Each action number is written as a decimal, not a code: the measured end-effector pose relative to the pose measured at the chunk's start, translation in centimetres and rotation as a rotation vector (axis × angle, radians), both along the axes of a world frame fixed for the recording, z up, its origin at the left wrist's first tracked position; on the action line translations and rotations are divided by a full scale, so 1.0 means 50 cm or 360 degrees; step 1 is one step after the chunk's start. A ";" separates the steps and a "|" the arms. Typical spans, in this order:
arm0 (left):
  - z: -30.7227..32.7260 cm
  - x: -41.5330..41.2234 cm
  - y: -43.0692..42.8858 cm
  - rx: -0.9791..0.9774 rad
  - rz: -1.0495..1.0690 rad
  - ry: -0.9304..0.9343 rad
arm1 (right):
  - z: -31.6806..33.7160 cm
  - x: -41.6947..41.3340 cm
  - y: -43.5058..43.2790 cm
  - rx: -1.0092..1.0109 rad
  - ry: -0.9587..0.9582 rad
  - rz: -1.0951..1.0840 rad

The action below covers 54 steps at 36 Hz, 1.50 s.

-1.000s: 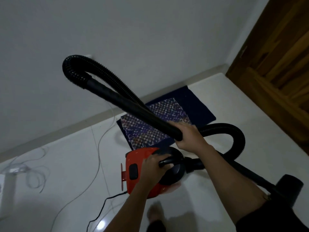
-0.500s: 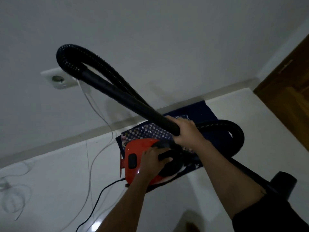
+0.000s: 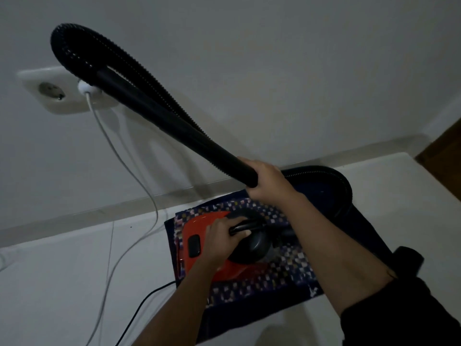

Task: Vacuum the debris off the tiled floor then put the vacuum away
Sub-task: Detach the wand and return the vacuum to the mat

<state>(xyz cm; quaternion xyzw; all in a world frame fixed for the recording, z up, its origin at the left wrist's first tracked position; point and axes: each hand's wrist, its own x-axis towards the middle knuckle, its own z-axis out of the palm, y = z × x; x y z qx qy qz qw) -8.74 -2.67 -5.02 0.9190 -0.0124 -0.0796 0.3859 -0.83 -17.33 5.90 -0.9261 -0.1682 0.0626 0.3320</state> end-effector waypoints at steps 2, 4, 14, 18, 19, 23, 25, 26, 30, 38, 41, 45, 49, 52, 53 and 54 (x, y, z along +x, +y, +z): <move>-0.023 0.012 0.003 -0.0006 -0.0005 0.0000 | -0.020 0.009 0.004 -0.0002 -0.0021 0.0008; -0.046 0.021 0.007 -0.0003 -0.0012 -0.0001 | -0.037 0.015 0.008 -0.0002 -0.0040 0.0008; -0.098 0.081 0.046 -0.0034 -0.0064 -0.0039 | -0.082 0.037 0.033 0.0070 -0.0176 0.0009; -0.102 0.096 0.064 -0.0031 -0.0106 0.0047 | -0.089 0.045 0.058 0.0031 -0.0212 0.0022; -0.103 0.098 0.066 -0.0042 -0.0121 0.0077 | -0.092 0.047 0.064 0.0014 -0.0213 0.0018; -0.117 0.102 0.068 -0.0135 -0.0114 0.0062 | -0.105 0.051 0.072 -0.0044 -0.0188 -0.0015; -0.102 0.098 0.063 -0.0397 0.0027 -0.0013 | -0.110 0.050 0.071 -0.0053 -0.0190 -0.0020; -0.086 0.098 0.060 -0.0597 0.0134 -0.0088 | -0.112 0.050 0.071 -0.0056 -0.0198 -0.0024; 0.033 0.107 0.050 -0.1288 0.0733 -0.0625 | -0.112 0.046 0.067 -0.0047 -0.0231 -0.0035; 0.176 0.146 0.059 -0.1617 0.0806 -0.0951 | -0.092 0.041 0.051 0.0080 -0.0261 -0.0042; 0.202 0.165 0.049 -0.1511 0.0583 -0.0919 | -0.075 0.036 0.045 0.0169 -0.0259 -0.0035; 0.257 0.181 0.019 -0.1530 0.0430 -0.0863 | -0.044 0.030 0.038 0.0281 -0.0300 -0.0043; 0.323 0.193 -0.008 -0.1500 0.0328 -0.0975 | 0.007 0.024 0.018 0.0439 -0.0301 -0.0104; 0.384 0.195 -0.036 -0.1467 0.0248 -0.1036 | 0.052 0.019 0.001 0.0547 -0.0334 -0.0151; 0.405 0.195 -0.045 -0.1452 0.0216 -0.1054 | 0.067 0.017 -0.004 0.0579 -0.0347 -0.0169; 0.426 0.195 -0.054 -0.1439 0.0180 -0.1076 | 0.083 0.016 -0.010 0.0615 -0.0362 -0.0188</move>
